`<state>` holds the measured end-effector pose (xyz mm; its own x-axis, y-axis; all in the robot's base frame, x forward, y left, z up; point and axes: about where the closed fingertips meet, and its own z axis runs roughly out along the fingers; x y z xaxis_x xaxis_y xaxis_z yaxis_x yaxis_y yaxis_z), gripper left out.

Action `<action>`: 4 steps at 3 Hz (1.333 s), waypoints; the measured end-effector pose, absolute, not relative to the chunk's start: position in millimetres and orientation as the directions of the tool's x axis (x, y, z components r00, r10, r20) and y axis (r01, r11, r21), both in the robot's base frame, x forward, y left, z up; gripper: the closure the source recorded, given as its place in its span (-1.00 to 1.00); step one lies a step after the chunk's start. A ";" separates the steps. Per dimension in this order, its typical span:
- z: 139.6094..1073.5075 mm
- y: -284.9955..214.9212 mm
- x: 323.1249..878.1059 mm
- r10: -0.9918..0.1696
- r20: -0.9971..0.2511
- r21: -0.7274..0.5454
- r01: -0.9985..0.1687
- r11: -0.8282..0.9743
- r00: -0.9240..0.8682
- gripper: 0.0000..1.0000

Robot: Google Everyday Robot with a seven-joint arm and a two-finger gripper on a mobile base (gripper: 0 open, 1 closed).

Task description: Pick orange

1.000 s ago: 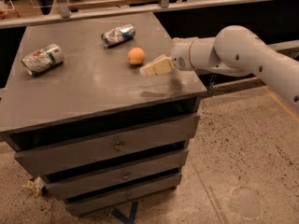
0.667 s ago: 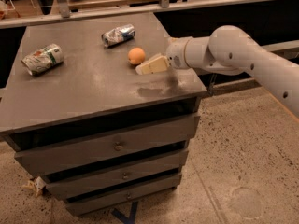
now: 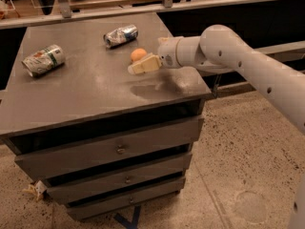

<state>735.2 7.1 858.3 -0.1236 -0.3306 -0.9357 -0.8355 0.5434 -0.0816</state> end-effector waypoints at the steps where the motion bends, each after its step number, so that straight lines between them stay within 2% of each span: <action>1: 853.5 23.4 738.6 -0.321 -0.939 -0.068 -0.852 0.519 -0.120 -1.00; 2: 849.3 33.5 741.2 -0.311 -0.943 -0.059 -0.860 0.508 -0.118 -1.00; 3: 847.5 40.7 741.0 -0.301 -0.947 -0.058 -0.867 0.496 -0.109 -0.74; 4: 849.6 45.8 740.5 -0.295 -0.951 -0.068 -0.870 0.489 -0.091 -0.30</action>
Offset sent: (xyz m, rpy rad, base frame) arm 0.0102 0.0322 -0.0124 0.0412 0.0100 0.0527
